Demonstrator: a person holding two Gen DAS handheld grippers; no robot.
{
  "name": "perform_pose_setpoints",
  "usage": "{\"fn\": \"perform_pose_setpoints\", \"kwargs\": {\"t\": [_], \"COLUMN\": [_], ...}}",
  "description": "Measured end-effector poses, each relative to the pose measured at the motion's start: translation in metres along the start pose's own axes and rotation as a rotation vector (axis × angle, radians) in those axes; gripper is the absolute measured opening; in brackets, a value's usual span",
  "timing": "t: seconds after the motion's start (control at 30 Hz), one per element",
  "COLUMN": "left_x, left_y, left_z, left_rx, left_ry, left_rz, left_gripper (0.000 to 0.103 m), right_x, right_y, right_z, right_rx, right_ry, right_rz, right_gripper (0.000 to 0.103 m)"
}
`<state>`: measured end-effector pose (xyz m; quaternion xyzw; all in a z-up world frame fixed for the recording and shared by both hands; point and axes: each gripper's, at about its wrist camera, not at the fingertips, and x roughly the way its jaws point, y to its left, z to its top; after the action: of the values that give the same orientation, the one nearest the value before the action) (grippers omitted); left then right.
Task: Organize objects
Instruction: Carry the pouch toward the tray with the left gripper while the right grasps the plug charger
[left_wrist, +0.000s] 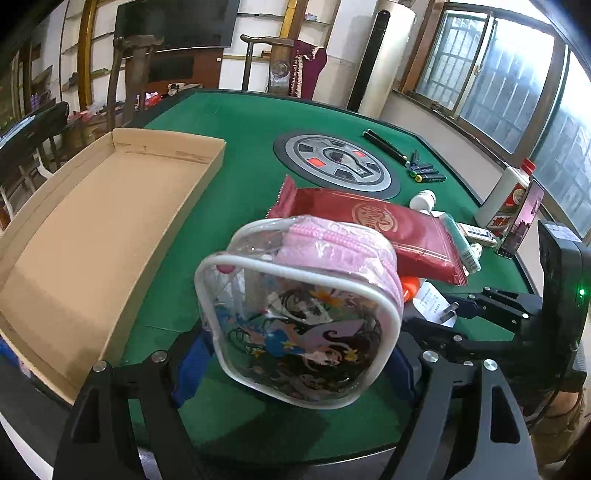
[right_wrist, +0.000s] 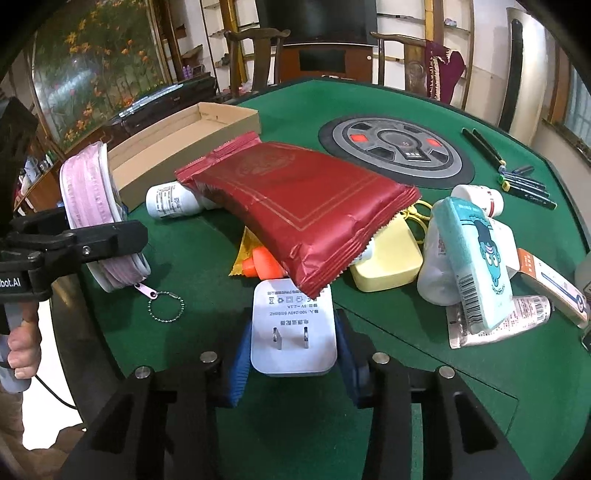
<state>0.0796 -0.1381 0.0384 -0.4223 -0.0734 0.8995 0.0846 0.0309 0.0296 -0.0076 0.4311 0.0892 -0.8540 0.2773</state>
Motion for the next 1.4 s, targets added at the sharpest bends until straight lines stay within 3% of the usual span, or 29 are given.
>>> {"fn": "perform_pose_setpoints", "kwargs": {"t": [0.33,0.57,1.1,1.27,1.4], "left_x": [-0.014,-0.019,-0.064,-0.076,-0.072], "left_y": [0.0,0.002,0.02,0.053,0.086], "left_z": [0.006,0.008,0.023,0.032,0.039], "left_rx": [-0.001,0.008,-0.011,-0.046,-0.076], "left_ry": [-0.036,-0.049,-0.164,-0.203,-0.194], "left_rz": [0.038,0.111,0.187,0.279,0.401], "left_gripper": [0.08,0.08,0.08,0.08,0.08], "right_x": [-0.024,-0.039,-0.061,-0.06,-0.059], "right_y": [0.02,0.031,0.042,0.044,0.046], "right_z": [0.001,0.005,0.017,0.017,0.015], "right_rx": [-0.041,-0.057,-0.073,-0.073,-0.074], "right_ry": [-0.071,-0.12,-0.182,-0.18,-0.173], "right_rz": [0.035,0.067,0.095,0.102,0.11], "right_gripper": [0.043,0.043,0.043,0.043,0.043]}}
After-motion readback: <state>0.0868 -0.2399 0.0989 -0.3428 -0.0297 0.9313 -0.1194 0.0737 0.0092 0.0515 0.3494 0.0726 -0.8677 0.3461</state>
